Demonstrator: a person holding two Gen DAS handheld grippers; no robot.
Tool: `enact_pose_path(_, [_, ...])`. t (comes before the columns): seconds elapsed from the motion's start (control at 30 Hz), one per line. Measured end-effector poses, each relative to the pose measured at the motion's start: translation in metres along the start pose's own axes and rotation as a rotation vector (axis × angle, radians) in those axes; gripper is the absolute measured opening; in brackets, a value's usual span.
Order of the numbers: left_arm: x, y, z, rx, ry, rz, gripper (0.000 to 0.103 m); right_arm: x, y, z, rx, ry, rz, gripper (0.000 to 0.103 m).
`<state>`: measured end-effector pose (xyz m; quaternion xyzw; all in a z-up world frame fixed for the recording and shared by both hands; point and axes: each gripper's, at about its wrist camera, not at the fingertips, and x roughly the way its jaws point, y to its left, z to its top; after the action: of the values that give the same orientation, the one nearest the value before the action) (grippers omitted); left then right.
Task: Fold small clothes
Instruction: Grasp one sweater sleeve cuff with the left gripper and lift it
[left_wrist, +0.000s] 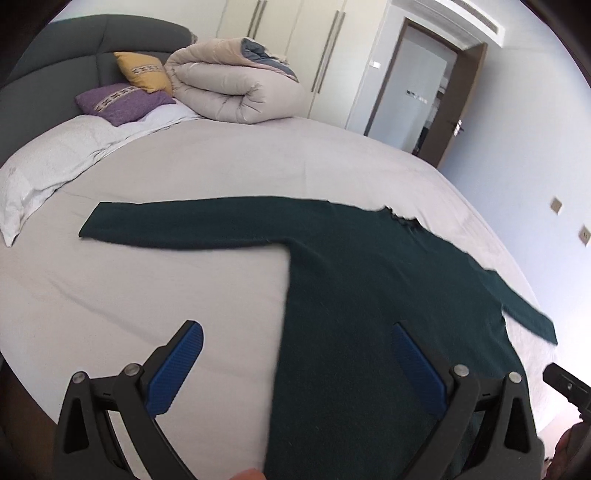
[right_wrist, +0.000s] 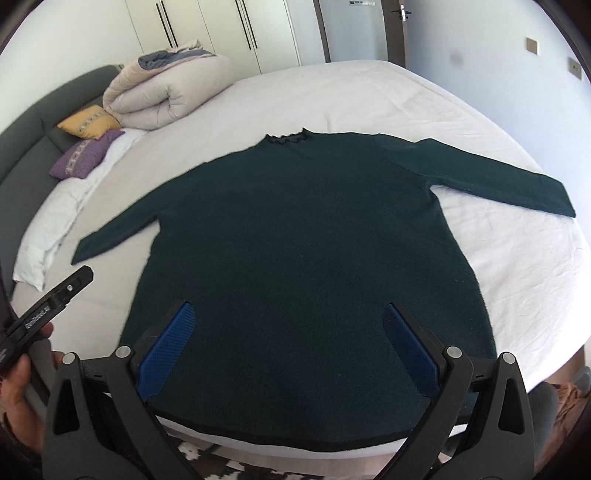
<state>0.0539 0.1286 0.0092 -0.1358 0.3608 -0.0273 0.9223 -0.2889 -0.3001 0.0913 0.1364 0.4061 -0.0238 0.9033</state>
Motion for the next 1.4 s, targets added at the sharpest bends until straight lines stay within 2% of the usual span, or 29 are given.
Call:
enact_pose_path(0.07, [0.013,0.034,0.018,-0.093,0.035,0.011,0.103,-0.006,0.003,0.012,0.03,-0.037,0.052,0.103])
enact_pose_path(0.1, [0.021,0.055,0.027,-0.165,0.062,-0.016,0.103,-0.009,0.005,0.017,0.039,-0.054,0.076,0.103])
enact_pose_path(0.17, [0.034,0.105,0.042,-0.344,0.038,-0.114,0.103,-0.013,0.011,0.027,0.042,-0.071,0.127,0.103])
enact_pose_path(0.23, [0.045,0.155,0.05,-0.521,-0.02,-0.174,0.103,-0.016,0.018,0.034,0.045,-0.07,0.161,0.103])
enact_pose_path(0.37, [0.085,0.236,0.052,-0.824,-0.029,-0.317,0.103,-0.011,0.028,0.043,0.063,-0.053,0.233,0.103])
enact_pose_path(0.5, [0.114,0.285,0.04,-1.029,-0.058,-0.343,0.103,0.007,0.037,0.045,0.073,-0.026,0.254,0.098])
enact_pose_path(0.63, [0.126,0.312,0.029,-1.168,-0.135,-0.318,0.103,0.025,0.046,0.046,0.063,0.0,0.238,0.089])
enact_pose_path(0.83, [0.15,0.322,0.05,-1.213,-0.187,-0.303,0.103,0.051,0.059,0.048,0.069,0.041,0.24,0.087])
enact_pose_path(1.0, [0.168,0.33,0.062,-1.232,-0.188,-0.272,0.102,0.067,0.058,0.046,0.091,0.071,0.241,0.087])
enact_pose_path(1.03, [0.17,0.33,0.064,-1.227,-0.19,-0.265,0.099,0.069,0.056,0.046,0.096,0.074,0.24,0.087])
enact_pose_path(1.1, [0.176,0.332,0.067,-1.218,-0.183,-0.265,0.081,0.073,0.054,0.045,0.106,0.082,0.238,0.087])
enact_pose_path(1.17, [0.186,0.336,0.068,-1.214,-0.149,-0.284,0.048,0.076,0.051,0.045,0.113,0.085,0.239,0.087])
enact_pose_path(1.2, [0.189,0.337,0.067,-1.212,-0.134,-0.272,0.042,0.078,0.05,0.045,0.114,0.084,0.237,0.087])
enact_pose_path(1.27, [0.188,0.336,0.067,-1.18,-0.125,-0.222,0.018,0.076,0.045,0.043,0.12,0.081,0.241,0.087])
enact_pose_path(1.33, [0.181,0.325,0.076,-1.094,-0.125,-0.156,0.006,0.077,0.041,0.042,0.13,0.076,0.237,0.087])
enact_pose_path(1.4, [0.177,0.304,0.093,-0.966,-0.126,-0.112,0.006,0.082,0.034,0.044,0.143,0.075,0.233,0.086])
